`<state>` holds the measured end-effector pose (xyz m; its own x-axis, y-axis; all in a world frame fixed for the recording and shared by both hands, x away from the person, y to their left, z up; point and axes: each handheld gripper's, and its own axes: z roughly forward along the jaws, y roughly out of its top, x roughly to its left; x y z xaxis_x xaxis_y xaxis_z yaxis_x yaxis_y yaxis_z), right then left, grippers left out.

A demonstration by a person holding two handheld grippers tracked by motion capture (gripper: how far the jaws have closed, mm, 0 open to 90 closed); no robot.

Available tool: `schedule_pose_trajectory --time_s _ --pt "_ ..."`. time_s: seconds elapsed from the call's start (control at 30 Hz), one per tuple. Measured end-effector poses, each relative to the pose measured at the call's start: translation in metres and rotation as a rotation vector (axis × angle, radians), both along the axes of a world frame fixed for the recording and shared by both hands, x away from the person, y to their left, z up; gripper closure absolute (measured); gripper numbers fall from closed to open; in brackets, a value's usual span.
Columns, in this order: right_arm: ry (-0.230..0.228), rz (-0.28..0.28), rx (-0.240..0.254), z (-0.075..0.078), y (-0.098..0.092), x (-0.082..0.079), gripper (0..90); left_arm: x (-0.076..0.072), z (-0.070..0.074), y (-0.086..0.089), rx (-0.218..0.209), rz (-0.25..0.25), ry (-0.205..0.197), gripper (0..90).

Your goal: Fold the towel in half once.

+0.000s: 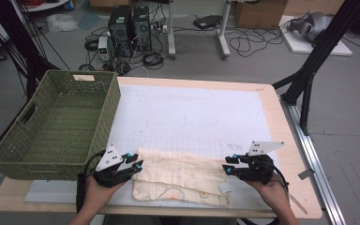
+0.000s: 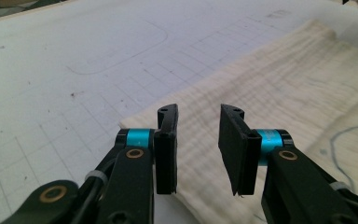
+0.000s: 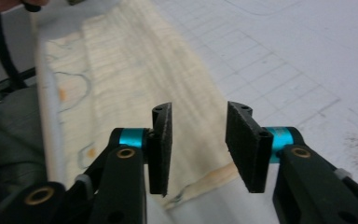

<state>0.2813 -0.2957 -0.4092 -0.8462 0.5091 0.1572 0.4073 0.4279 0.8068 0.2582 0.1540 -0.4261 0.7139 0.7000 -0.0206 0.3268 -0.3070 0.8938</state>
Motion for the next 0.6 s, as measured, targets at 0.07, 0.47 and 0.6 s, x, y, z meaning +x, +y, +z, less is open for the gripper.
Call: schedule_pose_trajectory --time_s 0.07,0.47,0.6 --pt "0.013 -0.012 -0.008 -0.004 0.003 0.008 57.4 0.011 -0.003 -0.003 0.001 0.022 0.007 65.1" --pt "0.092 -0.03 -0.107 -0.036 0.012 0.032 60.6 0.049 -0.025 -0.014 0.057 0.074 0.185 62.4" --pt "0.089 0.034 -0.102 -0.036 0.016 0.031 85.4 0.047 -0.024 -0.018 0.078 0.039 0.17 84.0"
